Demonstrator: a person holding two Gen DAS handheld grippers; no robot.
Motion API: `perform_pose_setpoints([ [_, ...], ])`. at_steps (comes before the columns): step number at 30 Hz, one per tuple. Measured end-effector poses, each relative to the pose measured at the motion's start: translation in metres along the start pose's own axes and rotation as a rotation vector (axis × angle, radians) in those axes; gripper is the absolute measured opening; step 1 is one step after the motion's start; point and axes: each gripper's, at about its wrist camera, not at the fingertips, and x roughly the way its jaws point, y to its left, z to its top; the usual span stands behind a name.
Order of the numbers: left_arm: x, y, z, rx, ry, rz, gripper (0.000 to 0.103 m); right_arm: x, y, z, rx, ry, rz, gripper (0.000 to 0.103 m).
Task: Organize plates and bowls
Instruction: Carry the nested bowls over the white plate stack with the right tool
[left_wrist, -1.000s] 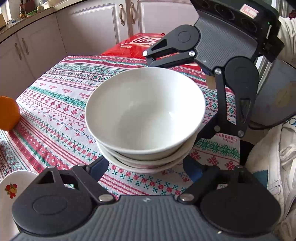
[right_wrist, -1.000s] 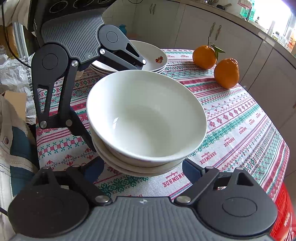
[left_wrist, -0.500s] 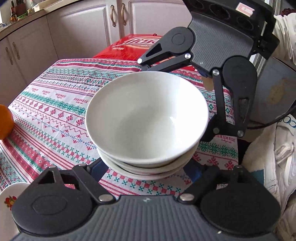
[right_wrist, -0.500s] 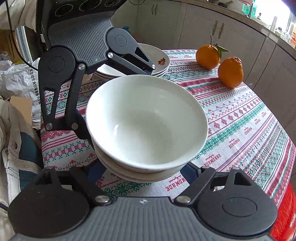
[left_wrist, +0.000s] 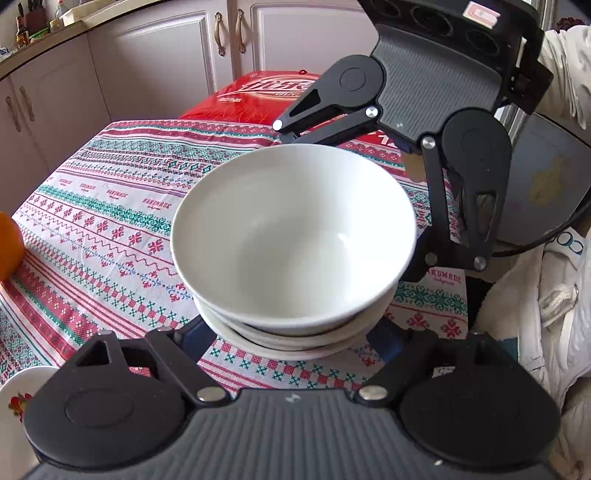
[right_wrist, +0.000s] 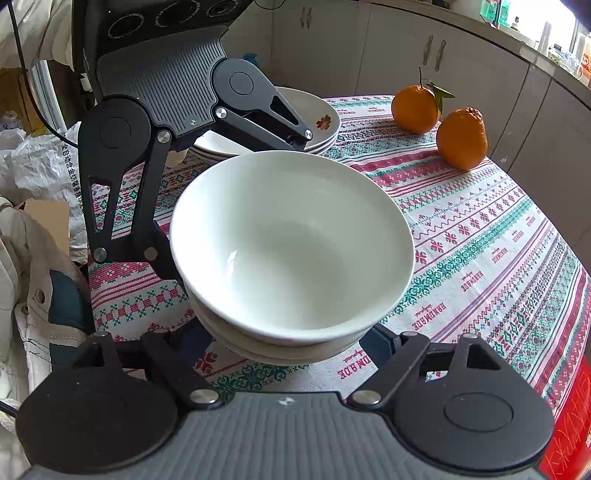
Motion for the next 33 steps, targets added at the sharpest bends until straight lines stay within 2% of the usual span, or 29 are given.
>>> perform_pose_setpoints([
  [8,-0.027,-0.004,-0.003,-0.003,-0.034,0.038,0.086,-0.012,0.013,0.019,-0.051,-0.001,-0.021,0.089],
  [17,-0.067,-0.005,-0.023,-0.048,-0.059,0.127,0.086,-0.010,0.032,0.060,-0.149,-0.022,-0.010,0.089],
  [28,-0.114,0.012,-0.058,-0.147,-0.067,0.262,0.086,0.017,0.044,0.123,-0.307,-0.059,0.040,0.089],
  [33,-0.120,0.033,-0.072,-0.188,-0.062,0.302,0.086,0.039,0.042,0.147,-0.359,-0.057,0.042,0.089],
])
